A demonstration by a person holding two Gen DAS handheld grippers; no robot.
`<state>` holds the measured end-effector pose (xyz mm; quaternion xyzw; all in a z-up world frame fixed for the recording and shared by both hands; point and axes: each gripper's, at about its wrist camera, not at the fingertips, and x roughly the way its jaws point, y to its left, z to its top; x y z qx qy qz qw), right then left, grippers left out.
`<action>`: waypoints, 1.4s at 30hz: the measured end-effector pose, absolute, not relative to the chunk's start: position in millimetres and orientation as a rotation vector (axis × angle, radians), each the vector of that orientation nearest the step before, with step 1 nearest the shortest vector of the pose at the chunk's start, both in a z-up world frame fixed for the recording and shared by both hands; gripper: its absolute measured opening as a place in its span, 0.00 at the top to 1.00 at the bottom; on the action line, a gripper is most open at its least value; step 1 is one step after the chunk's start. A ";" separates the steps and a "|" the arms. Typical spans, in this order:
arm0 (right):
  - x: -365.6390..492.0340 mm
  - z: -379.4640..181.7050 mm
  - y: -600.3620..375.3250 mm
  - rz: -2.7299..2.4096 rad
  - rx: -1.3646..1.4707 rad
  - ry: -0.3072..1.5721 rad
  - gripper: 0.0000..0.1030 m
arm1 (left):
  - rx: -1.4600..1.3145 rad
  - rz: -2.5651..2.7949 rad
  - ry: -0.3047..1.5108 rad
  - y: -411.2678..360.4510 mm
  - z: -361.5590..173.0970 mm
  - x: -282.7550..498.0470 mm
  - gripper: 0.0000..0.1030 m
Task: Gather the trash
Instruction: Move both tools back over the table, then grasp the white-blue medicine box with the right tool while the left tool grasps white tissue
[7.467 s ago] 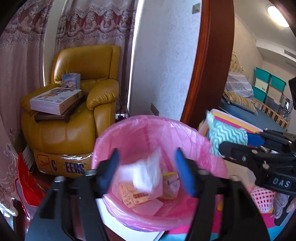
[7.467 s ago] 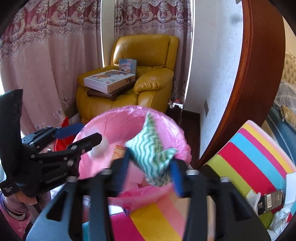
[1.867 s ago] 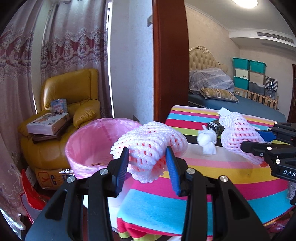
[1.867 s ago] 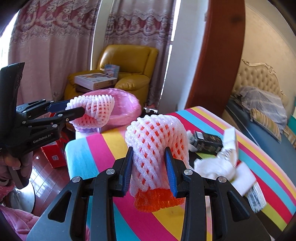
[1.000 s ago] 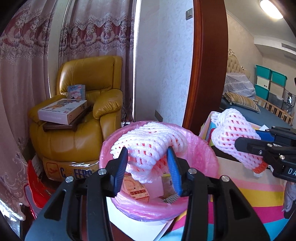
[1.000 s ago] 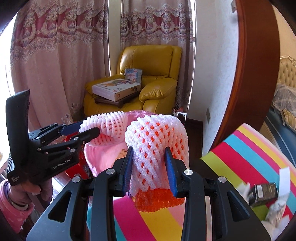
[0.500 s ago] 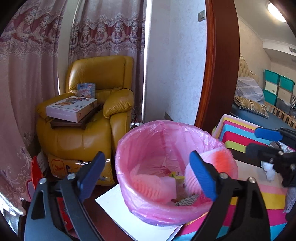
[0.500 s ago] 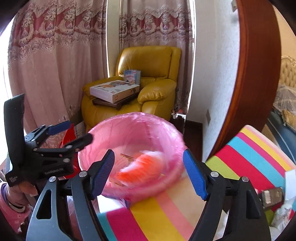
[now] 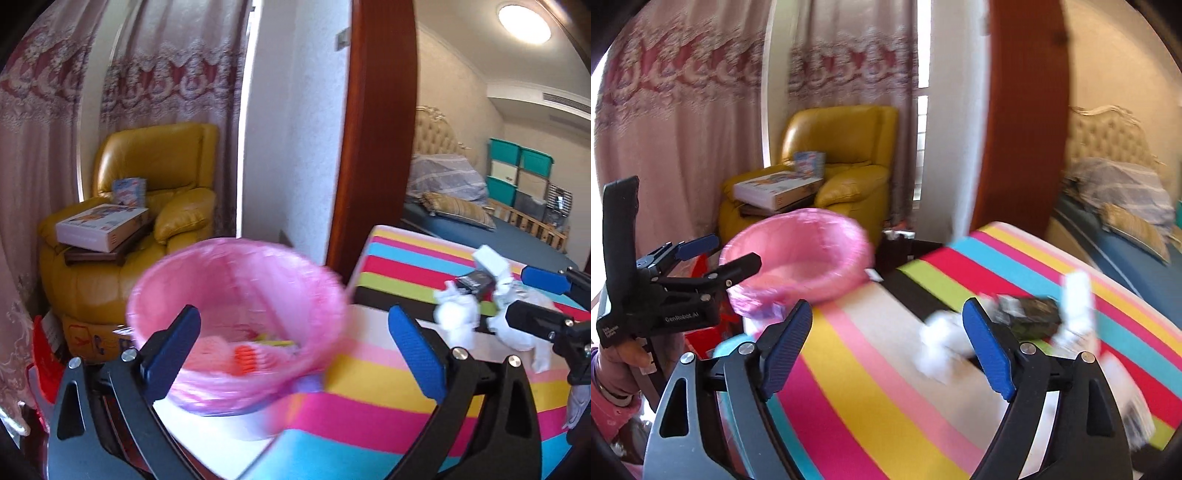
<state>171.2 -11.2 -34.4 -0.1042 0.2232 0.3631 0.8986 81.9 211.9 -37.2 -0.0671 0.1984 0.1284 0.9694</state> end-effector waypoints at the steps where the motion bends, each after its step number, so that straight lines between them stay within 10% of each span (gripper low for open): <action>1: 173.1 -34.9 -23.4 0.730 -0.200 0.463 0.24 | -0.125 0.231 0.404 198.1 -37.0 89.4 0.04; 15: 235.1 -82.5 -229.0 0.217 -0.006 0.608 0.23 | -0.009 0.058 0.558 82.8 -73.9 153.0 0.04; 28: 286.4 -110.6 -226.6 0.196 -0.037 0.794 0.23 | -0.027 0.013 0.661 82.6 -85.5 169.5 0.04; 36: 291.8 -115.0 -217.7 0.236 -0.070 0.849 0.62 | -0.027 0.005 0.657 81.6 -85.6 167.7 0.04; 42: 279.1 -106.6 -212.2 0.243 -0.102 0.779 0.69 | -0.014 0.013 0.661 78.1 -84.7 167.4 0.04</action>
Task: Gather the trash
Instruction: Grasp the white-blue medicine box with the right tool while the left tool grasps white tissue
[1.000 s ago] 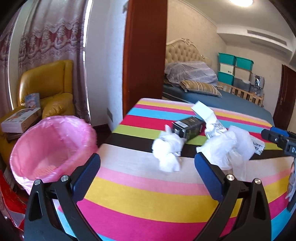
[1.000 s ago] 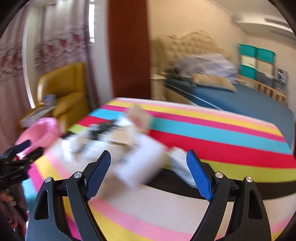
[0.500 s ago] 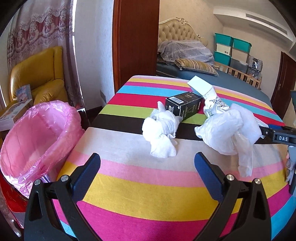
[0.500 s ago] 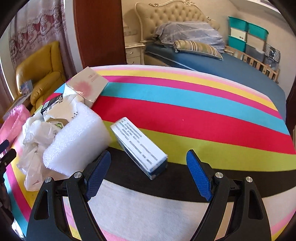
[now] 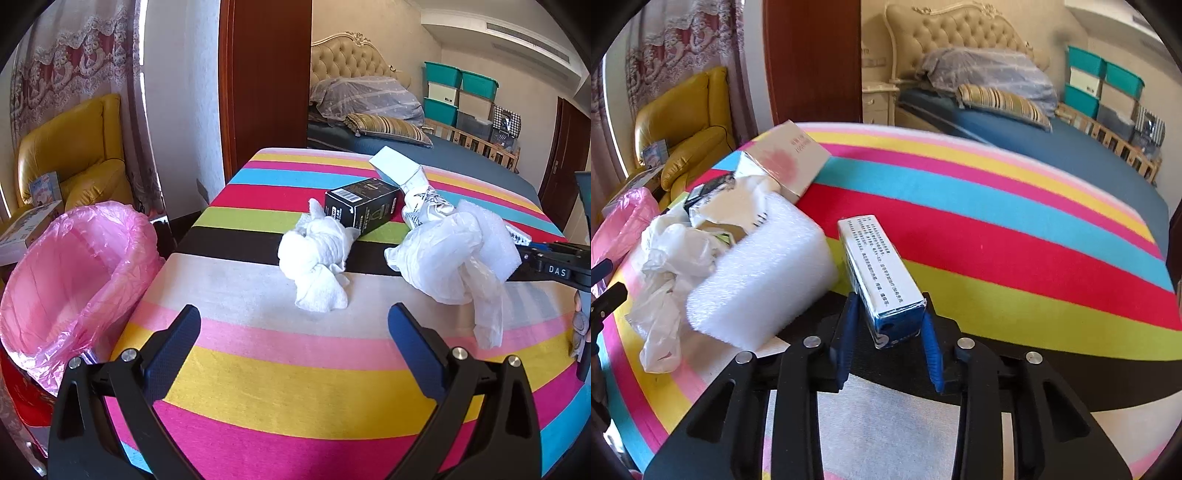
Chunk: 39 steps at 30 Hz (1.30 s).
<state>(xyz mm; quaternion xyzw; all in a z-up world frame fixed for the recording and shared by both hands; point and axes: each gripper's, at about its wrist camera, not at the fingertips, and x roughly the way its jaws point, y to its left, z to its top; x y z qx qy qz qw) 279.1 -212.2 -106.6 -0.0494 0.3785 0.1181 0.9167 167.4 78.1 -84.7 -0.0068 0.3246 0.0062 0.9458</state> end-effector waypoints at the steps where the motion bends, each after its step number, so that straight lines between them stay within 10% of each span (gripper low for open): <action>1: 277.3 -105.2 -212.1 0.238 -0.105 0.768 0.69 | -0.002 0.015 0.656 75.8 -83.7 166.3 0.04; 16: 268.3 -92.8 -223.2 0.223 -0.053 0.686 0.70 | -0.006 -0.129 0.726 -10.2 -68.7 195.3 0.05; 22: 264.8 -92.0 -222.4 0.234 -0.064 0.675 0.69 | 0.012 -0.112 0.808 -25.7 -87.5 216.9 0.30; 25: 263.8 -92.1 -223.0 0.236 -0.061 0.674 0.69 | 0.012 -0.152 0.836 -27.7 -93.6 218.8 0.62; 39: 257.7 -87.7 -229.2 0.222 -0.031 0.636 0.69 | 0.053 -0.115 0.599 13.1 -58.2 150.9 0.67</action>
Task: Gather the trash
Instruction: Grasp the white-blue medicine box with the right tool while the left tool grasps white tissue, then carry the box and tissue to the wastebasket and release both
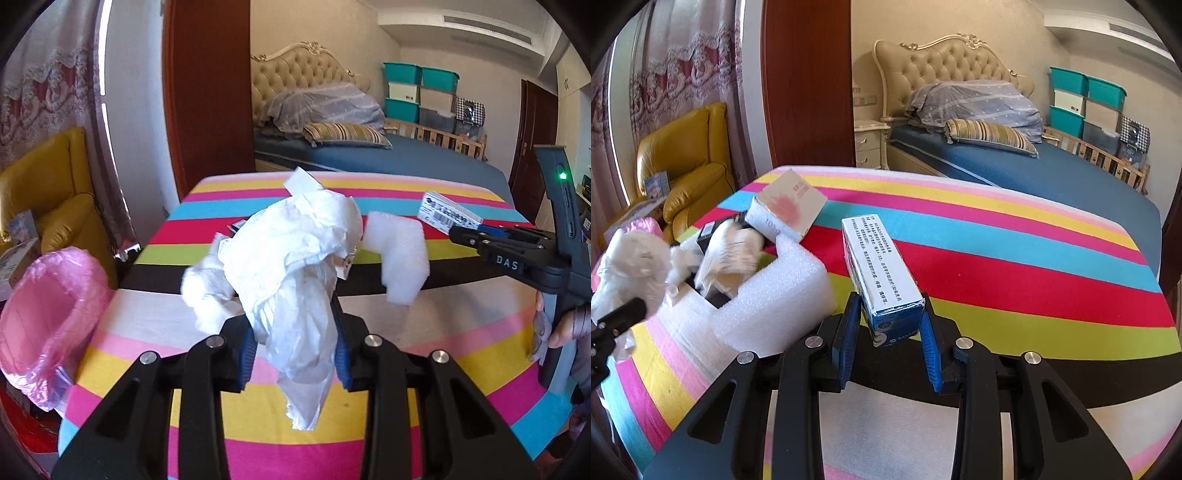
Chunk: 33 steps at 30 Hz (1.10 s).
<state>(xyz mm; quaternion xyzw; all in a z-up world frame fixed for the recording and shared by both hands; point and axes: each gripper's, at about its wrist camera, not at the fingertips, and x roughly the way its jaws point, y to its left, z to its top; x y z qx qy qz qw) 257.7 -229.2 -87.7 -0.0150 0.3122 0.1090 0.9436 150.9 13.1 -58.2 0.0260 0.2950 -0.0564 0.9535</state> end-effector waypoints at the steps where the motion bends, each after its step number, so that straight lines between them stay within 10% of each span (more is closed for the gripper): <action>1: 257.5 -87.3 -231.2 0.223 -0.019 0.637 0.69 | 0.055 -0.101 0.588 19.6 -55.9 147.8 0.67; 33: 196.1 -11.3 -67.5 0.619 -0.100 0.506 0.69 | -0.034 0.137 0.428 163.6 -6.6 118.0 0.67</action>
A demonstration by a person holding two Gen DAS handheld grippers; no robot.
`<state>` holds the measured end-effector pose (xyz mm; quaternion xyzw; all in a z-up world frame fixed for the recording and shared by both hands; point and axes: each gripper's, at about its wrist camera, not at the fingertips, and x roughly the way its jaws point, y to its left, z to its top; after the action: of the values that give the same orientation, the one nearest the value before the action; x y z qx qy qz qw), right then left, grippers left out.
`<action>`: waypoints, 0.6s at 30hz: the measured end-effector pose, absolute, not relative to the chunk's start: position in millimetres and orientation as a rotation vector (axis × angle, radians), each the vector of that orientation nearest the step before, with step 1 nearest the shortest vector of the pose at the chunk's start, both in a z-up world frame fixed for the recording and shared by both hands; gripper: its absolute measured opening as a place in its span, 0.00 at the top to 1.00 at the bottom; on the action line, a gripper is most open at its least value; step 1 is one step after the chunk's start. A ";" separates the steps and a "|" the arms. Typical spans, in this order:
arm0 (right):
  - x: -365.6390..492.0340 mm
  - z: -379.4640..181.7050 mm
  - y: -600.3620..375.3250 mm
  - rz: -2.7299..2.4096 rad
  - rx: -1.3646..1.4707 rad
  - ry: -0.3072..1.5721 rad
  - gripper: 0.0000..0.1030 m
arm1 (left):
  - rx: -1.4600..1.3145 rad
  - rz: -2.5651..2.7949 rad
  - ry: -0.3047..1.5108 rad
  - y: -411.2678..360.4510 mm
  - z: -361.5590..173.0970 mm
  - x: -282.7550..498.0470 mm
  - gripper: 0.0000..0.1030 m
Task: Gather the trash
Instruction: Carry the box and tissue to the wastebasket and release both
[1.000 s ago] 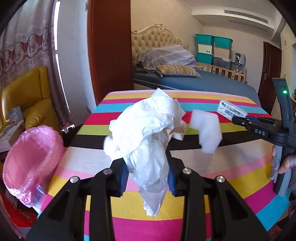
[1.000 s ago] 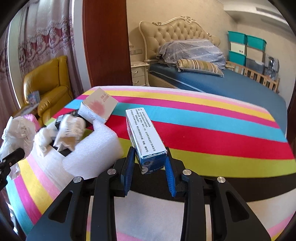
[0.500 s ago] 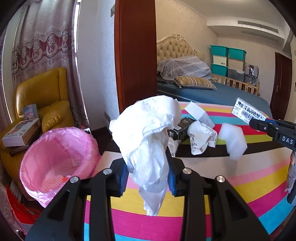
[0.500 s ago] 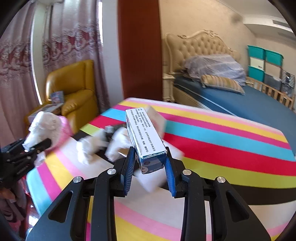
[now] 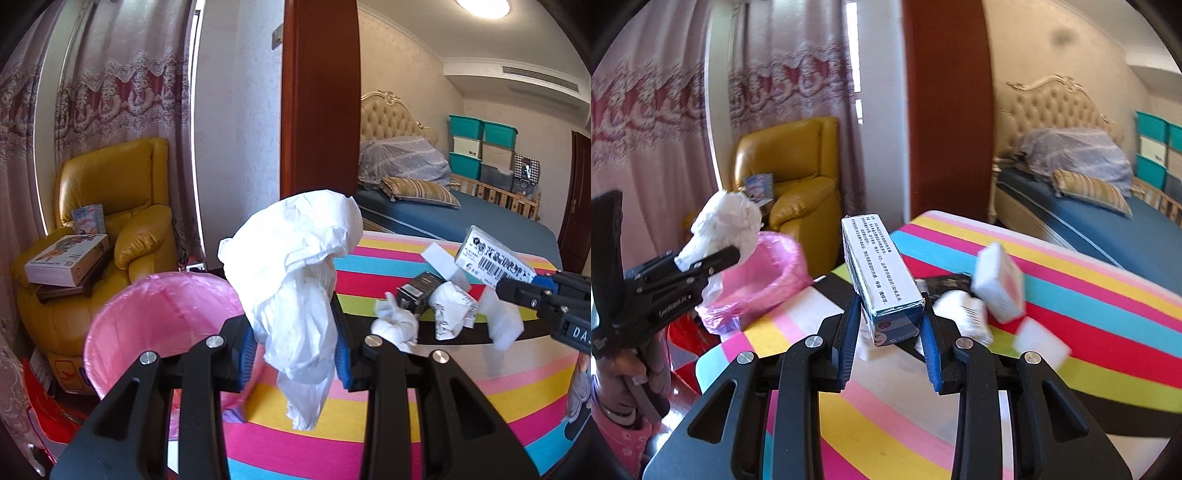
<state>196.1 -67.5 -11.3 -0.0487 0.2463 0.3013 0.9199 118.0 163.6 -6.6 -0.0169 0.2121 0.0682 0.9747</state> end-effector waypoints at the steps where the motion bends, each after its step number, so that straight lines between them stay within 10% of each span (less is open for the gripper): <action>1: 195.7 -11.0 -59.2 0.630 -0.110 0.505 0.69 | -0.033 0.147 0.427 169.0 -5.5 116.5 0.67; 18: 203.6 -14.6 85.6 0.802 -0.283 0.549 0.69 | -0.087 0.283 0.562 285.4 -28.1 118.0 0.66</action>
<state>203.6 85.6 -14.6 -0.1355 0.2629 0.3840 0.8747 118.0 285.4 -28.1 -0.0429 0.2763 0.1392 0.9500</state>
